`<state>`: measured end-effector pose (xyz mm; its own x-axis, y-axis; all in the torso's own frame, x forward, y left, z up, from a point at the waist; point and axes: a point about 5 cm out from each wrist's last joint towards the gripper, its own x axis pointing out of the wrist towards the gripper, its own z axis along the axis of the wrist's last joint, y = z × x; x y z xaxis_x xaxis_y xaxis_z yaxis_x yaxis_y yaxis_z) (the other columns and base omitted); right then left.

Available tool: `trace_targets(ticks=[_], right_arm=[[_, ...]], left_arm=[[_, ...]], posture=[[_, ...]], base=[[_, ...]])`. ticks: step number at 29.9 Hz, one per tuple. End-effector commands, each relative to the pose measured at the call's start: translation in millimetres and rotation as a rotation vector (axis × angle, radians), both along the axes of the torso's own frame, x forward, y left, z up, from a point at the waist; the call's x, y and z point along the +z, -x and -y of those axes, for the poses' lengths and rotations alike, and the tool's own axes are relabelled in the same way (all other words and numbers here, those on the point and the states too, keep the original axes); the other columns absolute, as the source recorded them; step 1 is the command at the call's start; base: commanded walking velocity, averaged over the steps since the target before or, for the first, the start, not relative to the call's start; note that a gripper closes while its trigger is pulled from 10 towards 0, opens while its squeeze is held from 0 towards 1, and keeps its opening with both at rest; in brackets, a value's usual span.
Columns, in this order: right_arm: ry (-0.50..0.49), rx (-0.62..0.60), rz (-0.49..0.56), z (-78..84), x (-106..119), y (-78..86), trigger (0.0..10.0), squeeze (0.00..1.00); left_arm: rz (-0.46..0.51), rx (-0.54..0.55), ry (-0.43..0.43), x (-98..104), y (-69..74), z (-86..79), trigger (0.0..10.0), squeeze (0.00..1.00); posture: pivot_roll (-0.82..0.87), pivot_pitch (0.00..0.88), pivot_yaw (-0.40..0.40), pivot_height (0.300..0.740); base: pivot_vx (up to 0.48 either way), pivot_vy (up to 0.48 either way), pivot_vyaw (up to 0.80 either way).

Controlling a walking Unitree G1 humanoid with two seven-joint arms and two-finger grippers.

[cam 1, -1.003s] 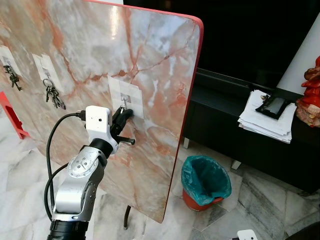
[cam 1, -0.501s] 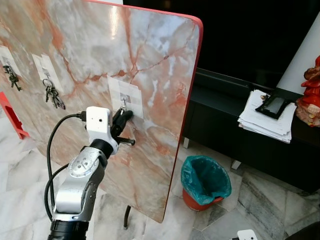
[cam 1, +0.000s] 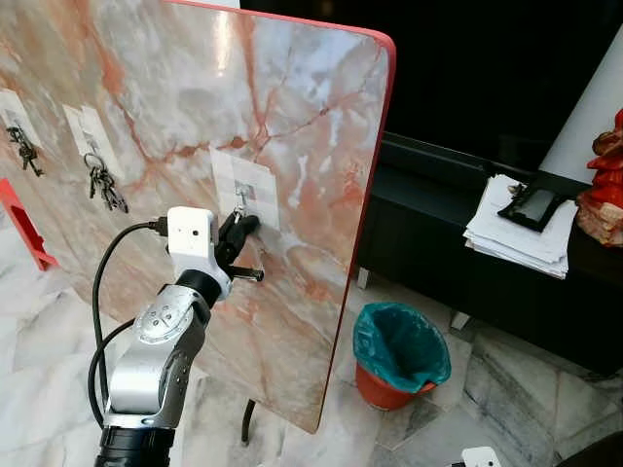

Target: Hang keys on a hook

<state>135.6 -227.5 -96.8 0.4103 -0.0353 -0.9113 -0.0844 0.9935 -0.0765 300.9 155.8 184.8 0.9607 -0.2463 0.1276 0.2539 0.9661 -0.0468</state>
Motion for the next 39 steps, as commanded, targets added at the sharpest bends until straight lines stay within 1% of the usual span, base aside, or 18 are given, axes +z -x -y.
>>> trace_targets(ticks=[1, 15, 16, 17, 18, 19, 23, 26, 28, 30, 34, 36, 38, 39], right_arm=[[0.0, 0.001, 0.0, 0.7, 1, -1.1, 10.0, 0.0], [-0.001, -0.001, -0.001, 0.7, 1, -1.1, 10.0, 0.0], [-0.001, -0.001, -0.001, 0.7, 0, -1.0, 10.0, 0.0], [-0.001, -0.001, -0.001, 0.8, 0, -1.0, 10.0, 0.0], [-0.001, -0.001, -0.001, 0.8, 0, -0.9, 10.0, 0.0], [0.0, -0.001, -0.001, 0.9, 0, -0.8, 10.0, 0.0], [-0.001, -0.001, -0.001, 1.1, 0, -0.7, 10.0, 0.0], [0.0, 0.0, -0.001, 1.2, 1, -0.9, 10.0, 0.0], [-0.001, 0.0, 0.0, 1.2, 1, -1.1, 10.0, 0.0], [-0.001, 0.0, 0.0, 1.2, 1, -1.1, 10.0, 0.0], [-0.001, 0.001, -0.001, 1.2, 1, -1.1, 10.0, 0.0], [0.0, 0.001, -0.001, 1.4, 1, -0.9, 10.0, 0.0], [0.0, 0.001, -0.002, 1.5, 1, -0.6, 10.0, 0.0], [0.0, 0.001, -0.002, 1.5, 1, -0.5, 10.0, 0.0]], left_arm=[[-0.005, 0.001, 0.017, 3, -3.2, 0.7, 10.0, 0.0], [-0.034, -0.013, -0.003, -3, -2.7, 1.8, 10.0, 0.0], [-0.034, -0.012, -0.002, -3, -2.7, 1.9, 10.0, 0.15], [-0.033, -0.011, -0.003, -3, -2.7, 1.8, 10.0, 0.93], [-0.034, -0.007, -0.005, -4, -2.8, 1.5, 10.0, 0.94], [-0.035, -0.004, -0.007, -4, -2.9, 1.0, 10.0, 0.92], [-0.039, 0.0, -0.007, -5, -2.7, 0.1, 10.0, 0.91], [-0.038, 0.0, -0.007, -5, -2.6, 0.0, 10.0, 0.92], [-0.036, -0.003, -0.007, -5, -2.2, -0.1, 10.0, 0.9], [-0.036, -0.003, -0.007, -5, -2.2, -0.1, 10.0, 0.9], [-0.034, -0.026, -0.009, -6, 2.0, 1.5, 10.0, 0.89], [-0.03, -0.037, 0.0, -7, 6.8, 1.7, 10.0, 0.91], [-0.029, -0.046, -0.004, -8, 10.5, 1.7, 10.0, 0.96], [-0.027, -0.055, -0.006, -8, 12.4, 2.0, 10.0, 0.97]], posture=[[0.07, 0.0, -0.056, 0.715], [0.07, 0.0, -0.058, 0.715], [0.07, 0.0, -0.058, 0.715], [0.07, 0.0, -0.059, 0.715], [0.07, 0.0, -0.059, 0.715], [0.07, 0.0, -0.058, 0.715], [0.07, 0.0, -0.06, 0.715], [0.07, 0.0, -0.061, 0.715], [0.07, 0.0, -0.061, 0.715], [0.07, 0.0, -0.061, 0.715], [0.07, 0.0, -0.06, 0.715], [0.07, 0.0, -0.061, 0.715], [0.07, 0.0, -0.06, 0.715], [0.07, 0.0, -0.06, 0.715]], base=[[0.0, 0.0, 0.0], [0.0, 0.0, 0.0], [0.0, 0.0, 0.0], [0.0, 0.0, 0.0], [0.0, 0.0, 0.0], [0.0, 0.0, 0.0], [0.0, 0.0, 0.0], [0.0, 0.0, 0.0], [0.0, 0.0, 0.0], [0.0, 0.0, 0.0], [0.0, 0.0, 0.0], [0.0, 0.0, 0.0], [0.0, 0.0, 0.0], [0.0, 0.0, 0.0]])
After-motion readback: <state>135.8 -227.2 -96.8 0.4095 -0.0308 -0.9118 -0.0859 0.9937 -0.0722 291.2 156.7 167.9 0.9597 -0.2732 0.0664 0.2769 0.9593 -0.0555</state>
